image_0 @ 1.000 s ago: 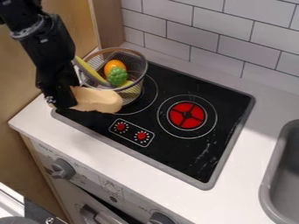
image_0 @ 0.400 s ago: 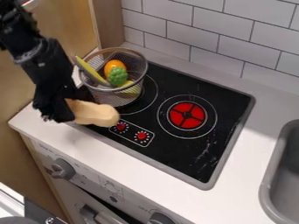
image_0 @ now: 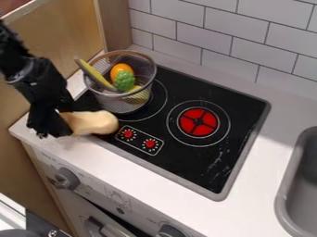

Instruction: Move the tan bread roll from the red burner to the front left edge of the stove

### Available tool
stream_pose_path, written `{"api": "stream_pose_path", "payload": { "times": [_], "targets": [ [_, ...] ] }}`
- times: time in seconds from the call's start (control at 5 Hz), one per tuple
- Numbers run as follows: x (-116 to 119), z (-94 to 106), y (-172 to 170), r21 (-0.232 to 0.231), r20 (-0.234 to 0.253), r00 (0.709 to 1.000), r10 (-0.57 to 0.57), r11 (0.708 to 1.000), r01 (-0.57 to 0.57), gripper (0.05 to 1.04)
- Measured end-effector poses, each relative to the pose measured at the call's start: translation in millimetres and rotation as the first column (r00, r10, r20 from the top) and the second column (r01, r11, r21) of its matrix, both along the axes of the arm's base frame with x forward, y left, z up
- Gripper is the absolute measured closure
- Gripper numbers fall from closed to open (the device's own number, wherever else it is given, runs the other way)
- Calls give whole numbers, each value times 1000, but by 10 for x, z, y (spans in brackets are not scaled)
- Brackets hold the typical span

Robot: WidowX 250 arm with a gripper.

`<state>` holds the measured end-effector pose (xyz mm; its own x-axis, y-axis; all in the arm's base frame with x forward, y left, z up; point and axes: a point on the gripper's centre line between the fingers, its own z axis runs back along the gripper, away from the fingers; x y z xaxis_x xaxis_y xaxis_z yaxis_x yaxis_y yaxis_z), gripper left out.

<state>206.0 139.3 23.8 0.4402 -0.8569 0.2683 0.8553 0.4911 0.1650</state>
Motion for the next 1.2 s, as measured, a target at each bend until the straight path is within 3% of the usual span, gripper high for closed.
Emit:
{"api": "stream_pose_path", "payload": {
  "times": [0.2, 0.4, 0.6, 1.2],
  "targets": [
    [-4, -41, 54, -11, 23, 1000, 13, 1000, -13, 432],
    [2, -139, 49, -17, 29, 999, 22, 1000, -22, 231],
    [-2, -123, 13, -17, 18, 999, 39, 999, -39, 89],
    [6, 86, -98, 11, -21, 996, 89, 996, -88, 89]
  ]
}}
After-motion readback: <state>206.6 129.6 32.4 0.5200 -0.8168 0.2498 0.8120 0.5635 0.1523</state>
